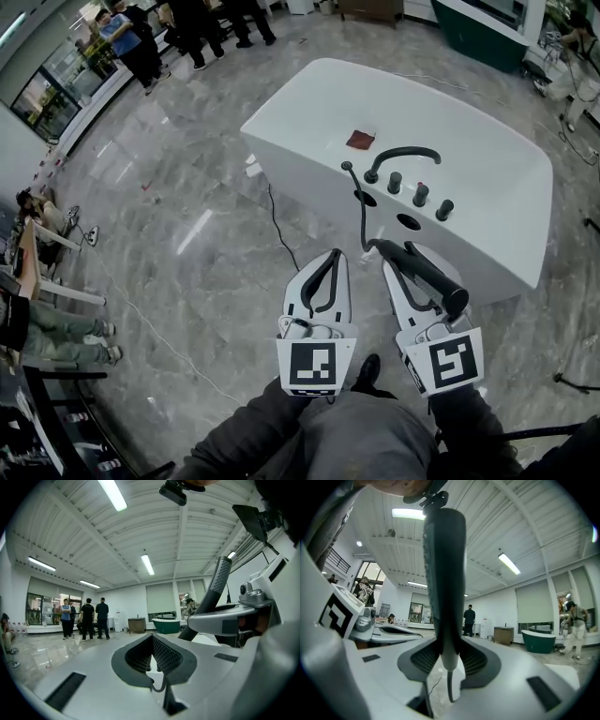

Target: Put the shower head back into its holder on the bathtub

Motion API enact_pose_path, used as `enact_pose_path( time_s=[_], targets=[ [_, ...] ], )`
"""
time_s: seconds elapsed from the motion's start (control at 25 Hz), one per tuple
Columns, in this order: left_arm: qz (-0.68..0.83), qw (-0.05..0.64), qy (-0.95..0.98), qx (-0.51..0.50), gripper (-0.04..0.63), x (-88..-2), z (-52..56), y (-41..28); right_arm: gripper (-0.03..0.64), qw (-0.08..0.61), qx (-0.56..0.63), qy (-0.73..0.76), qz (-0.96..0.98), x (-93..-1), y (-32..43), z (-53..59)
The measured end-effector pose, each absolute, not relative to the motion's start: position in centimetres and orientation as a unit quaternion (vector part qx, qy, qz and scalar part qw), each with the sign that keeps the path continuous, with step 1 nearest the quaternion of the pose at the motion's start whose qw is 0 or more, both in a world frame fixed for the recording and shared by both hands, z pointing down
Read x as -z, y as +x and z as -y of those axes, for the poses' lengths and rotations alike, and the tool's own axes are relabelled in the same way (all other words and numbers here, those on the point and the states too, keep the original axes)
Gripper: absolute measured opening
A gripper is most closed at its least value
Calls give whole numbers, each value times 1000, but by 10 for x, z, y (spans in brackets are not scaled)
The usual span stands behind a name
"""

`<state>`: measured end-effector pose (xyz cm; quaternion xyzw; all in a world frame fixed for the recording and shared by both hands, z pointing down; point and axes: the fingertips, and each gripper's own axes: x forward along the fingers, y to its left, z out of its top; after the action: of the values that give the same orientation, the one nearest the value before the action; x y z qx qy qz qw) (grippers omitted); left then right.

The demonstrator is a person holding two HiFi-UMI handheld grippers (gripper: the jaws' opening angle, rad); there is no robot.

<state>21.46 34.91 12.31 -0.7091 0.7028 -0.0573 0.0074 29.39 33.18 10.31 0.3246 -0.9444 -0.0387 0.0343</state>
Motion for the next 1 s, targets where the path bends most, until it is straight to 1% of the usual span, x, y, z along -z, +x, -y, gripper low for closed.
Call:
enact_pose_path(
  time_s=[0.32,0.68,1.0],
  targets=[
    [-714,-21,-698,53,3,-145,-323,170,140,43,46,310,949,-101,260,-310],
    [-697,-23,-715,47,3,-152,-247,104,140,70,39,316,945,-99,192,-253],
    [-677,-33,-735,32,3,-153,-215,62,140,76,53,345,934,-81,150,-218]
  ],
)
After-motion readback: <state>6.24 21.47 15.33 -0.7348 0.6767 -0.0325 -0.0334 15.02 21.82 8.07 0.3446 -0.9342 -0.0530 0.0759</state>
